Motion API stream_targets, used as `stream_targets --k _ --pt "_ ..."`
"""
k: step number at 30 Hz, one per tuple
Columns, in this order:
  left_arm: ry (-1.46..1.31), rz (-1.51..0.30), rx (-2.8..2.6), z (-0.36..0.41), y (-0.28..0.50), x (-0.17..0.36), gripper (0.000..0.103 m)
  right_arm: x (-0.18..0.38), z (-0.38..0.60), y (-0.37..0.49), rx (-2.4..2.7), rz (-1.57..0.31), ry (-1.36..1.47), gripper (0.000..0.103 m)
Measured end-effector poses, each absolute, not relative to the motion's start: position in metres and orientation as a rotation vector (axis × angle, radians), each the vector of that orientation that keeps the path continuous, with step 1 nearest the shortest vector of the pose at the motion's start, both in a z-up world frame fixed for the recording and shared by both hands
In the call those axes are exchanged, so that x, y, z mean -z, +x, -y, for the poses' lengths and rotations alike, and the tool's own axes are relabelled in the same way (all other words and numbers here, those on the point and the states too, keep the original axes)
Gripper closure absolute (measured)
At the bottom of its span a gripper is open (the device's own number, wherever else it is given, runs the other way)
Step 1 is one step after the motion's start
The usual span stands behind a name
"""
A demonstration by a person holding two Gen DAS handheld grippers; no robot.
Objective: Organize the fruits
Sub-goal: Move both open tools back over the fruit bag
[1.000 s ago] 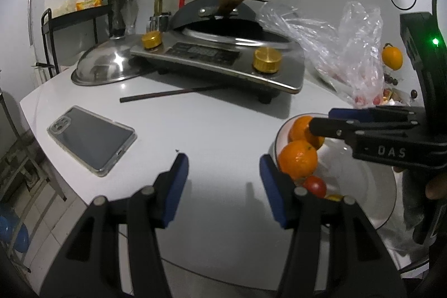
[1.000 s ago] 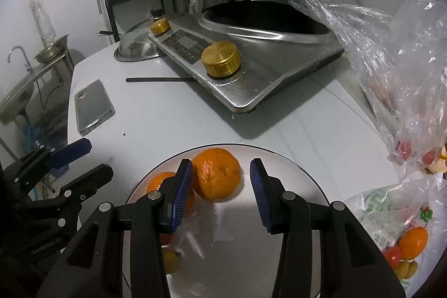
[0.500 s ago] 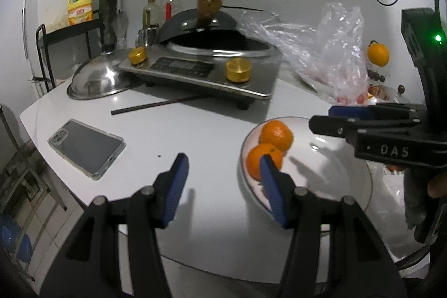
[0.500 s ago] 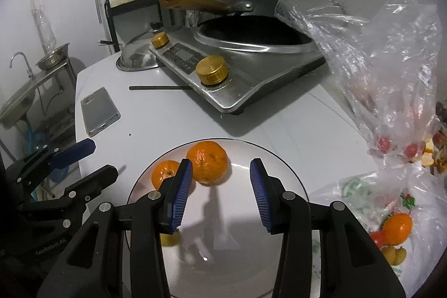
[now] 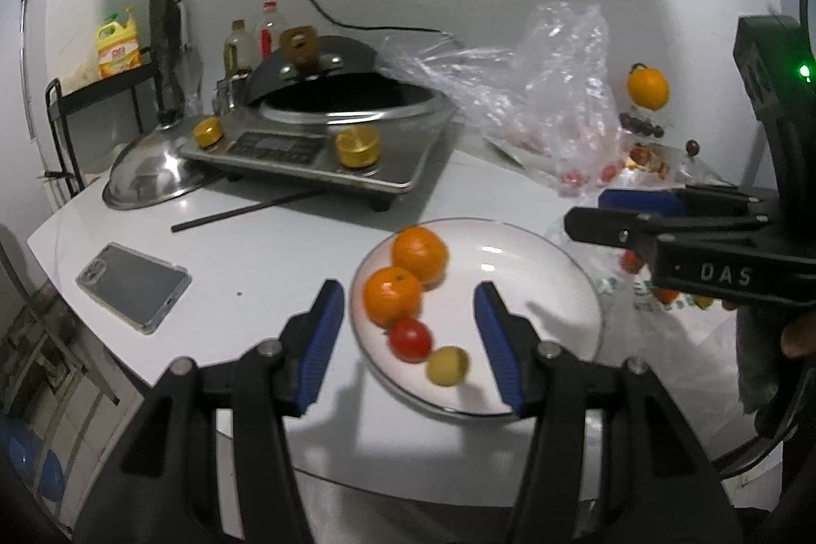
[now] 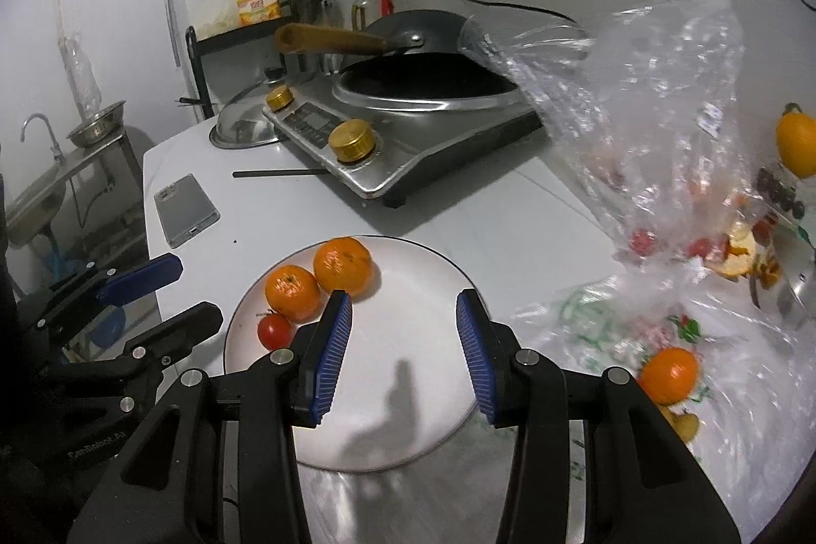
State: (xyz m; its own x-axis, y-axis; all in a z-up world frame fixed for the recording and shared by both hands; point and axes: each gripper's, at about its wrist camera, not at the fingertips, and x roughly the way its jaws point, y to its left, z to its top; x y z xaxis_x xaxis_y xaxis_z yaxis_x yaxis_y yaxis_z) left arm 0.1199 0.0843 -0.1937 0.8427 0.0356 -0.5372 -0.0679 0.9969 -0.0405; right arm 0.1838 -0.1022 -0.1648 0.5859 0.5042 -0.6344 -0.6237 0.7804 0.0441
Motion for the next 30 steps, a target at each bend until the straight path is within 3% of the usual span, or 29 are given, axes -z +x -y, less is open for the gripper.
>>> stream_targets --k 30 --pt "0.051 -0.557 0.030 0.020 0.112 0.171 0.048 0.160 0.231 0.155 -0.555 -0.637 -0.083 0.058"
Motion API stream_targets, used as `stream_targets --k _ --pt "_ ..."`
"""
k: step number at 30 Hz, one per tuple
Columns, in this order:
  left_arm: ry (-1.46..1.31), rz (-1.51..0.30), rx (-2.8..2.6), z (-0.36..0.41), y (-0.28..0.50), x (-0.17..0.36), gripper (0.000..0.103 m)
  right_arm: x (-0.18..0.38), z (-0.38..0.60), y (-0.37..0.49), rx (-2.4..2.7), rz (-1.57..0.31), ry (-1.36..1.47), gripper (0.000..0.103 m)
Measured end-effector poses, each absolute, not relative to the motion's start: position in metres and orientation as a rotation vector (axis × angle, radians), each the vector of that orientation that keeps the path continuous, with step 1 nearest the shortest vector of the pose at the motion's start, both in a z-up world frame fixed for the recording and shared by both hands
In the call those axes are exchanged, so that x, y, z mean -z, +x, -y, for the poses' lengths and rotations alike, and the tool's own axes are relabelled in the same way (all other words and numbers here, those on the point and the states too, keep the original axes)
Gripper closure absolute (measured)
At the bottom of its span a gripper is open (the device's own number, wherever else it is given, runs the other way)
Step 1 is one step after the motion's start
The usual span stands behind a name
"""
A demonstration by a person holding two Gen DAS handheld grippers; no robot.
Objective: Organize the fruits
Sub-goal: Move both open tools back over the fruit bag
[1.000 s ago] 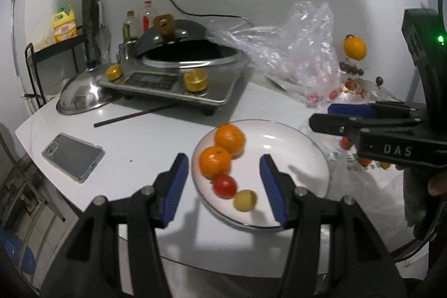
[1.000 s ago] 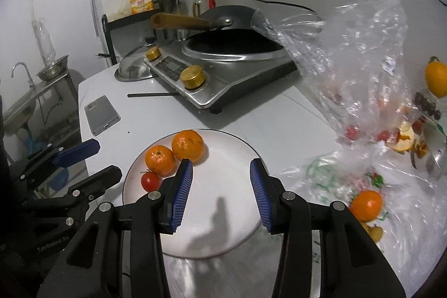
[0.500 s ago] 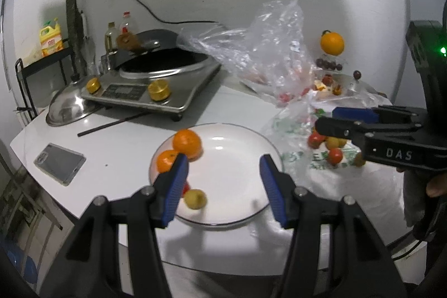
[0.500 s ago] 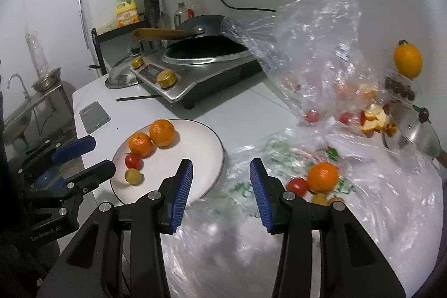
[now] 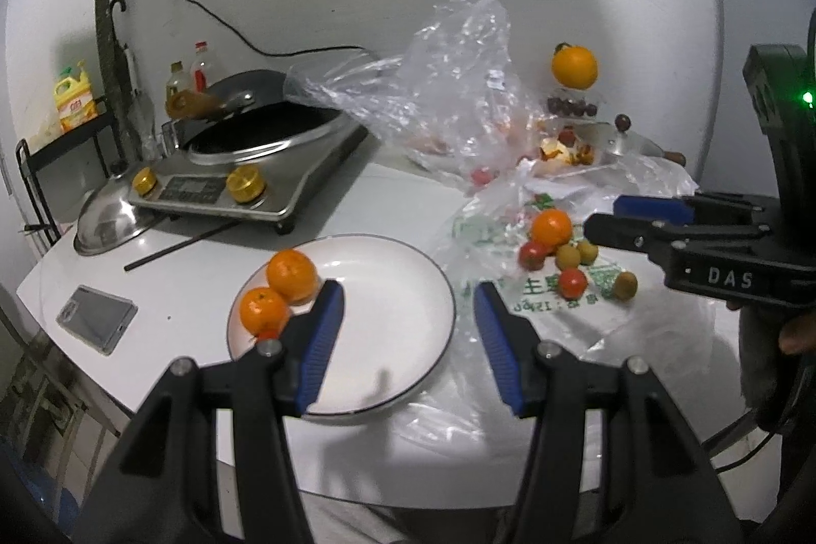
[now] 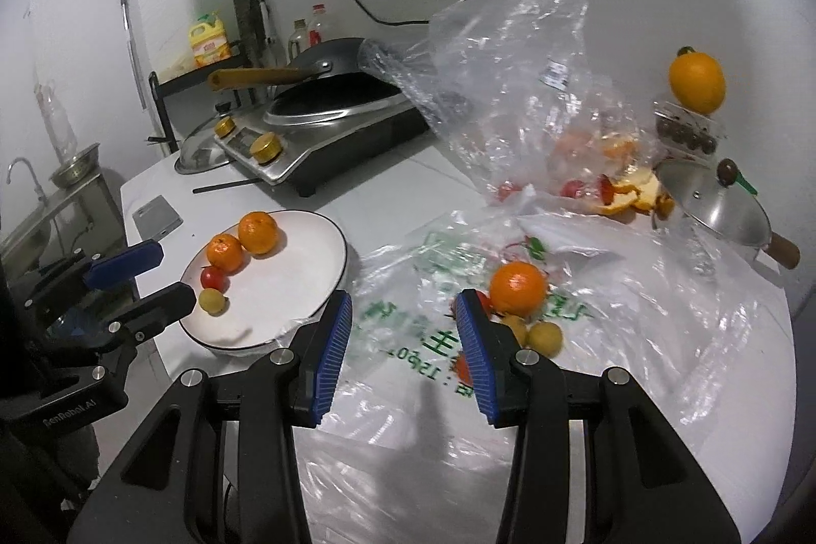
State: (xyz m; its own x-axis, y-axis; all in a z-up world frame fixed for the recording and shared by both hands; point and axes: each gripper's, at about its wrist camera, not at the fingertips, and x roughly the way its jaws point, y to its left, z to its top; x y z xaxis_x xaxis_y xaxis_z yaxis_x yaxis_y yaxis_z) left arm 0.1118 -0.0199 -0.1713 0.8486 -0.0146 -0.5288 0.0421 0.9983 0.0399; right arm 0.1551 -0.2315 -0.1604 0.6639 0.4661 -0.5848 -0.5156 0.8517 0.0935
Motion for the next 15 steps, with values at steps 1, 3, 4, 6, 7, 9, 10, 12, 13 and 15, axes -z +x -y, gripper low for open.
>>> stream_targets --k 1,3,4,6,7,9,10,12,13,15 --pt "0.058 -0.557 0.031 0.023 0.112 0.171 0.048 0.161 0.235 0.155 -0.554 -0.635 -0.079 0.058" --pt "0.068 -0.557 0.031 0.027 0.111 0.170 0.048 0.162 0.241 0.154 -0.553 -0.633 -0.072 0.058" --pt "0.072 -0.559 0.029 0.030 0.112 0.170 0.048 0.163 0.244 0.155 -0.552 -0.634 -0.067 0.058" --pt "0.076 -0.563 0.028 0.034 0.112 0.171 0.048 0.166 0.250 0.156 -0.551 -0.638 -0.059 0.058" --pt "0.079 -0.565 0.028 0.036 0.112 0.171 0.048 0.168 0.253 0.156 -0.550 -0.641 -0.057 0.058" --pt "0.083 -0.569 0.031 0.042 0.113 0.172 0.048 0.170 0.257 0.157 -0.550 -0.645 -0.055 0.058" --pt "0.087 -0.572 0.034 0.046 0.114 0.173 0.048 0.172 0.260 0.157 -0.549 -0.648 -0.054 0.058" --pt "0.093 -0.578 0.039 0.052 0.115 0.175 0.048 0.175 0.265 0.158 -0.545 -0.652 -0.054 0.058" --pt "0.096 -0.581 0.044 0.056 0.116 0.176 0.048 0.176 0.269 0.158 -0.543 -0.654 -0.052 0.058" --pt "0.103 -0.588 0.050 0.061 0.118 0.178 0.048 0.179 0.275 0.159 -0.540 -0.660 -0.046 0.058"
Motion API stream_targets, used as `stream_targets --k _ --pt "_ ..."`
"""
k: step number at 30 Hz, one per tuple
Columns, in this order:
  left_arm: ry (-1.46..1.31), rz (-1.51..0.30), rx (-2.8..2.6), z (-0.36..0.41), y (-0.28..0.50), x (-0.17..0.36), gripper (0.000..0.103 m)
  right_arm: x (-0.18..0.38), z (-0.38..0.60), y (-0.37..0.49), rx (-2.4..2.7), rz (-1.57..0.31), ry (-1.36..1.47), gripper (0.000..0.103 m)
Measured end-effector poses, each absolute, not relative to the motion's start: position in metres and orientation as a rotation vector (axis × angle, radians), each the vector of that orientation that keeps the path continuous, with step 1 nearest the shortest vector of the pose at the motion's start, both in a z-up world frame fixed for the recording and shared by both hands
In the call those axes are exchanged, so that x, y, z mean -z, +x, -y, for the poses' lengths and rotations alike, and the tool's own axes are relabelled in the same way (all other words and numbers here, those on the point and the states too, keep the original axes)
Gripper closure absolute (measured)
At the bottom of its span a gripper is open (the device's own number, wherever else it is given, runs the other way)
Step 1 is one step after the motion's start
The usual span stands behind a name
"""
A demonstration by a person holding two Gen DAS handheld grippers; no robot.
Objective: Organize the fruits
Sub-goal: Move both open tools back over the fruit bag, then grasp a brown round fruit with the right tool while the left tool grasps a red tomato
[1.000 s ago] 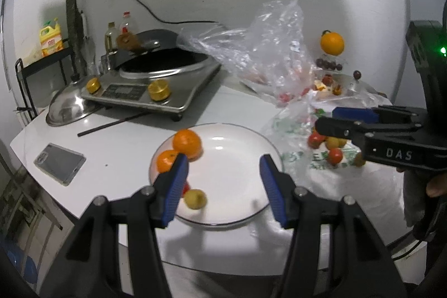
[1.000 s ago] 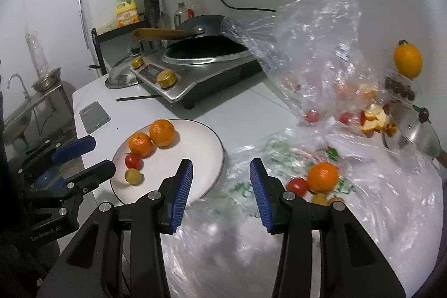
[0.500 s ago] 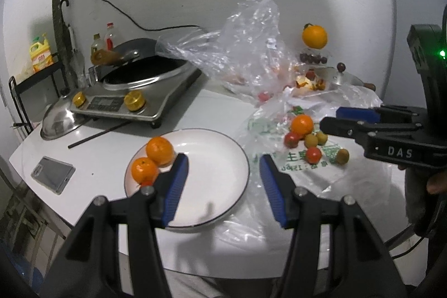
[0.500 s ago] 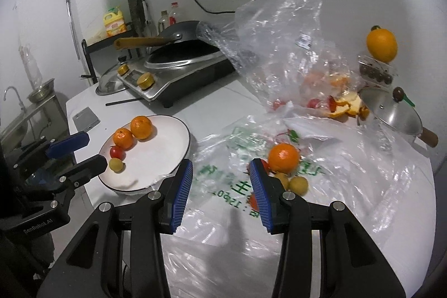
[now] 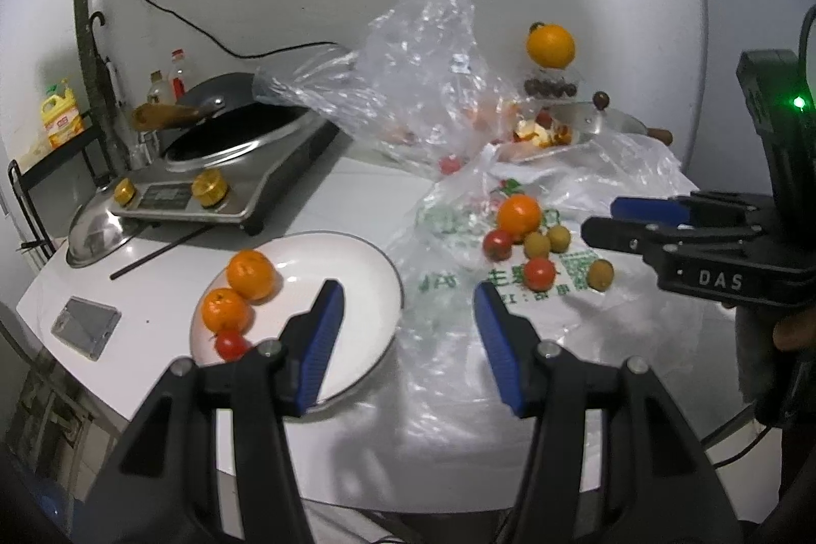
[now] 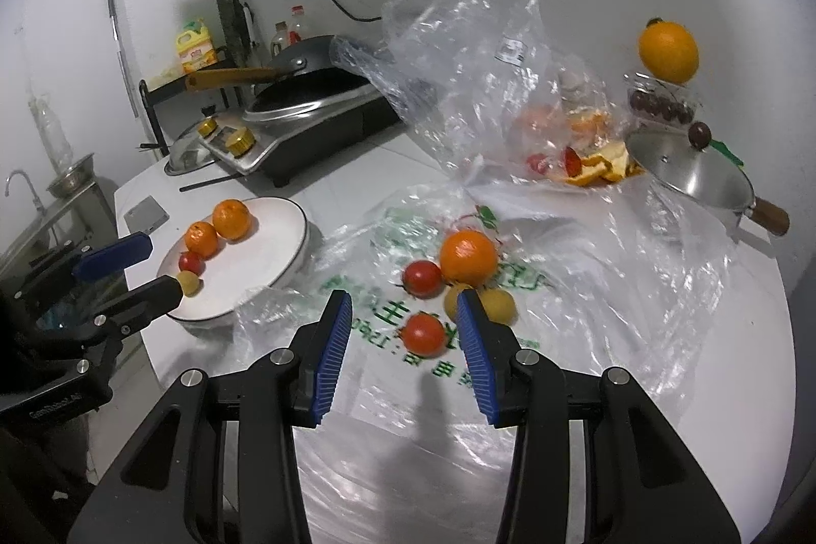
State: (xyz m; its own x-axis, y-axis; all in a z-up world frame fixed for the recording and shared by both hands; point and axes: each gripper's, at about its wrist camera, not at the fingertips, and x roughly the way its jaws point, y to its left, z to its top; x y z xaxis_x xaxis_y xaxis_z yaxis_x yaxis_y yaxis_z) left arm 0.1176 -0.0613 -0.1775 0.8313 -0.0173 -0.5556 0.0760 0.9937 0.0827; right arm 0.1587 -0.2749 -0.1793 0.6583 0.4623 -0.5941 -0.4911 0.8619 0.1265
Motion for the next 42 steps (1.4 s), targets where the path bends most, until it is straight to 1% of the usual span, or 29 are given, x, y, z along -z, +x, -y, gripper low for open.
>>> stream_targets --k 12,32,33,35,40,42 --pt "0.146 -0.618 0.070 0.088 0.129 0.184 0.048 0.194 0.300 0.165 -0.540 -0.684 -0.022 0.058" --pt "0.166 -0.674 0.113 0.117 0.160 0.199 0.048 0.229 0.302 0.187 -0.546 -0.809 -0.065 0.058" --pt "0.166 -0.676 0.115 0.118 0.161 0.200 0.048 0.230 0.302 0.188 -0.547 -0.815 -0.063 0.058" --pt "0.167 -0.679 0.118 0.119 0.165 0.201 0.048 0.232 0.301 0.191 -0.554 -0.828 -0.066 0.065" --pt "0.162 -0.691 0.129 0.124 0.175 0.207 0.048 0.236 0.299 0.197 -0.550 -0.857 -0.072 0.065" --pt "0.158 -0.695 0.135 0.125 0.178 0.208 0.048 0.237 0.299 0.199 -0.547 -0.869 -0.073 0.069"
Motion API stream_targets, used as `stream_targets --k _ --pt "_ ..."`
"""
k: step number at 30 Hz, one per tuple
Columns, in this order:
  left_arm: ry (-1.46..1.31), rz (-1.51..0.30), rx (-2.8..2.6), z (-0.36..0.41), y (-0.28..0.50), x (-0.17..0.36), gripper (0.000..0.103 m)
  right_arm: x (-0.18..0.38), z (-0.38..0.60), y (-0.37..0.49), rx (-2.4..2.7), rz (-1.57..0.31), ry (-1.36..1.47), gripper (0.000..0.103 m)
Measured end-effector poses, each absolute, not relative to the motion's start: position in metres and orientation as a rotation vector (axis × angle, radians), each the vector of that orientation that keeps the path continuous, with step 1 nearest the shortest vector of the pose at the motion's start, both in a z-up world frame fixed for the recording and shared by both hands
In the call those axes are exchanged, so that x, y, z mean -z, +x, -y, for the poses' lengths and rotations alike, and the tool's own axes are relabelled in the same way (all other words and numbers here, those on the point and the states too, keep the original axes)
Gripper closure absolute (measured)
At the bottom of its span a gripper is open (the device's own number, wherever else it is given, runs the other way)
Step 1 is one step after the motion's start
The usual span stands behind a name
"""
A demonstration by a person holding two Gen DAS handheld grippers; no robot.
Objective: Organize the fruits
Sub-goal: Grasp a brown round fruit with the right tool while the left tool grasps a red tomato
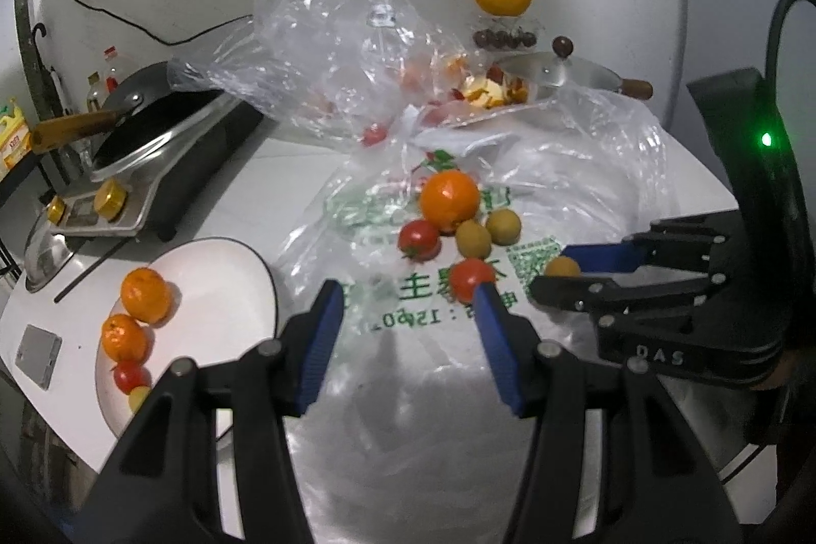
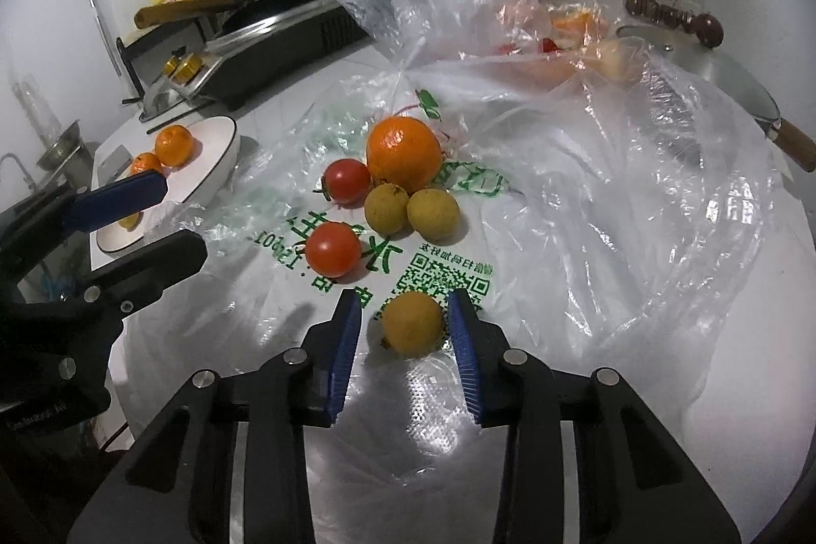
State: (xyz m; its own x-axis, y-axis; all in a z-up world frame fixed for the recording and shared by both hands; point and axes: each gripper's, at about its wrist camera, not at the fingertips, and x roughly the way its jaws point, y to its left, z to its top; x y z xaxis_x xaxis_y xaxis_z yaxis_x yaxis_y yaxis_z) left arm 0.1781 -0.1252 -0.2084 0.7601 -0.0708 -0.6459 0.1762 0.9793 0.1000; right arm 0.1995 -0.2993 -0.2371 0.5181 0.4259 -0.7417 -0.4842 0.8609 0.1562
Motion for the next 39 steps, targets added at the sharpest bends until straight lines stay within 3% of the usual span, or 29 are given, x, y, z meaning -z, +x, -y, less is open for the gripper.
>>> stream_targets --k 4,34,39 --pt "0.164 -0.705 0.148 0.130 0.184 0.211 0.048 0.240 0.298 0.203 -0.555 -0.891 -0.090 0.077" --pt "0.156 -0.854 0.245 0.163 0.237 0.247 0.048 0.222 0.328 0.220 -0.591 -0.824 -0.031 0.077" --pt "0.142 -0.870 0.243 0.161 0.241 0.251 0.053 0.224 0.329 0.222 -0.589 -0.826 -0.026 0.077"
